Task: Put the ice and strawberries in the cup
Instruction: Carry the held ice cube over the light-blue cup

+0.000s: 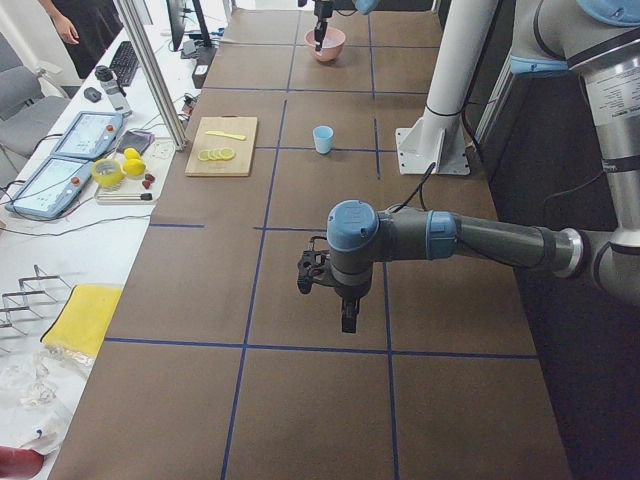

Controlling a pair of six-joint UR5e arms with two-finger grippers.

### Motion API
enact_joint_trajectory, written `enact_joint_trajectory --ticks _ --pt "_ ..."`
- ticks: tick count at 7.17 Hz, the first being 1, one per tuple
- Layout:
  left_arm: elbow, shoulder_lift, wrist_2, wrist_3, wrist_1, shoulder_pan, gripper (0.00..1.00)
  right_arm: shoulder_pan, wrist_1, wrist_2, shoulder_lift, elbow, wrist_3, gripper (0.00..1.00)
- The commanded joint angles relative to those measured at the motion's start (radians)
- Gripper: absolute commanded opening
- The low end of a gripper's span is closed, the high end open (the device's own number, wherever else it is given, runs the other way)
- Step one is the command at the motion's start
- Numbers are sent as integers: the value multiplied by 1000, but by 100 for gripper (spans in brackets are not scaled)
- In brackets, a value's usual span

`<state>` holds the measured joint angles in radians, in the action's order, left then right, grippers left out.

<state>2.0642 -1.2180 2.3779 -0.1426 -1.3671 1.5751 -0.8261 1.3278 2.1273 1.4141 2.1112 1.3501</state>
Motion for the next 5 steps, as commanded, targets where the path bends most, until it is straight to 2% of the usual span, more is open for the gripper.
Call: enact_joint_trajectory --ticks 1,2,3,4,5 --pt "1 0 3 0 2 0 100 250 95 -195 -226 -29 267 0" --pt "2 2 29 0 2 0 100 310 158 -281 -368 -110 337 0" --pt "2 2 41 0 2 0 100 355 157 -340 -473 -207 415 0" --pt "1 2 41 0 2 0 100 379 156 -374 -550 -297 432 0" --pt "1 2 43 0 2 0 100 392 154 -395 -567 -328 432 0"
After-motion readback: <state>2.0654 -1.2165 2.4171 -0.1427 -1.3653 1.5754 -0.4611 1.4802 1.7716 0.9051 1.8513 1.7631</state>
